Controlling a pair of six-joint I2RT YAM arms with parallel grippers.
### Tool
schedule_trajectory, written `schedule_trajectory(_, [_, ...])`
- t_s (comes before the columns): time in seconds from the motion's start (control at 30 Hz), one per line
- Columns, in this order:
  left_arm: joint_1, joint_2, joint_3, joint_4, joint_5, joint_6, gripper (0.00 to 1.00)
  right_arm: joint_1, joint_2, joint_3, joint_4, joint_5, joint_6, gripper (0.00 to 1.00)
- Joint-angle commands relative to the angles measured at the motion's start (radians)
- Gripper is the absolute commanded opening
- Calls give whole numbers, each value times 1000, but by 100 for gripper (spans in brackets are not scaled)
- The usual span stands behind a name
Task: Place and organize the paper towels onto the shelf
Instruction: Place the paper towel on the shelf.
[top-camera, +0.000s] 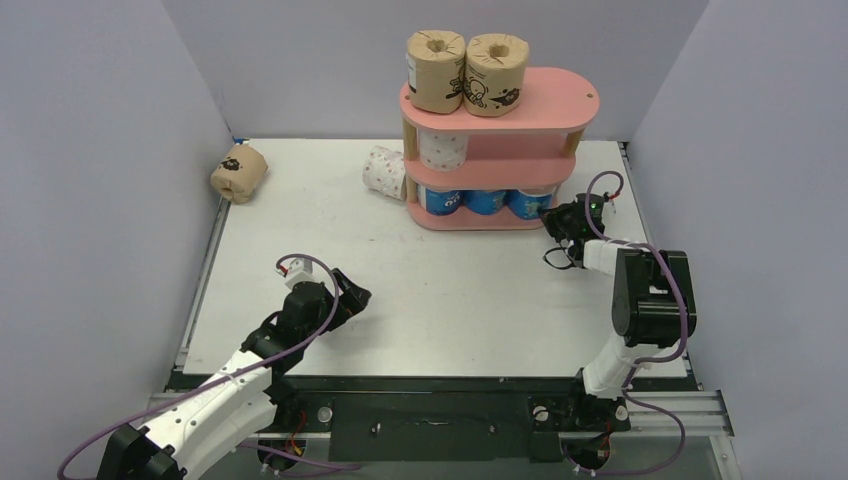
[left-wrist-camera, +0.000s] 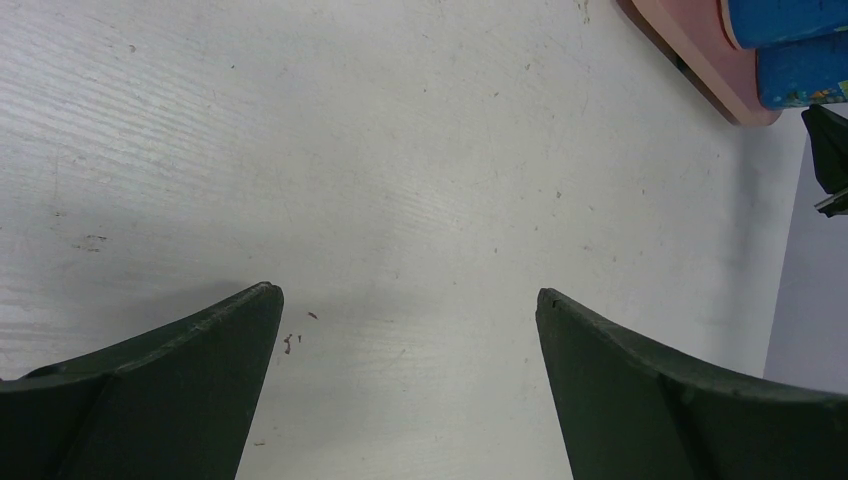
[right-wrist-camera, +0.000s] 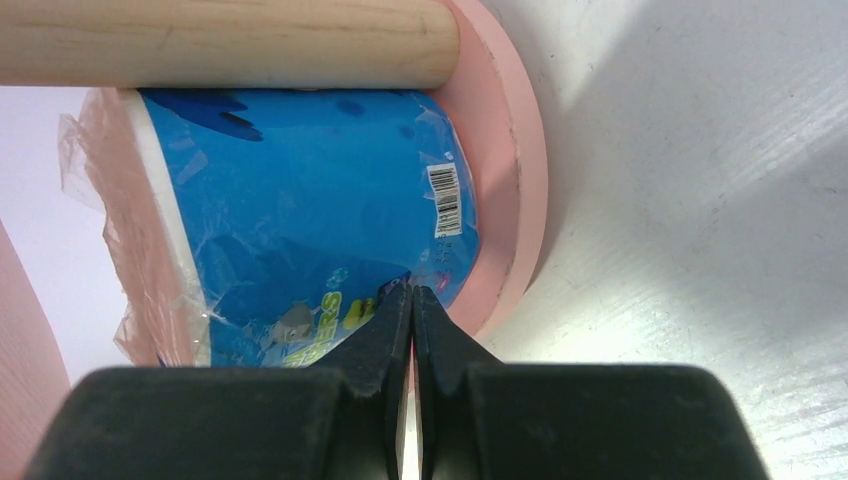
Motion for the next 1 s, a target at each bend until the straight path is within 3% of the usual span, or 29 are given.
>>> schedule_trajectory(0.0, [5,3,12,23,-12,-2,99,8,19,52,50,26,-5,0])
schedule_trajectory(0.97, [6,30,15,35,-13,-7,99,5,51,93,41,27,-8,0])
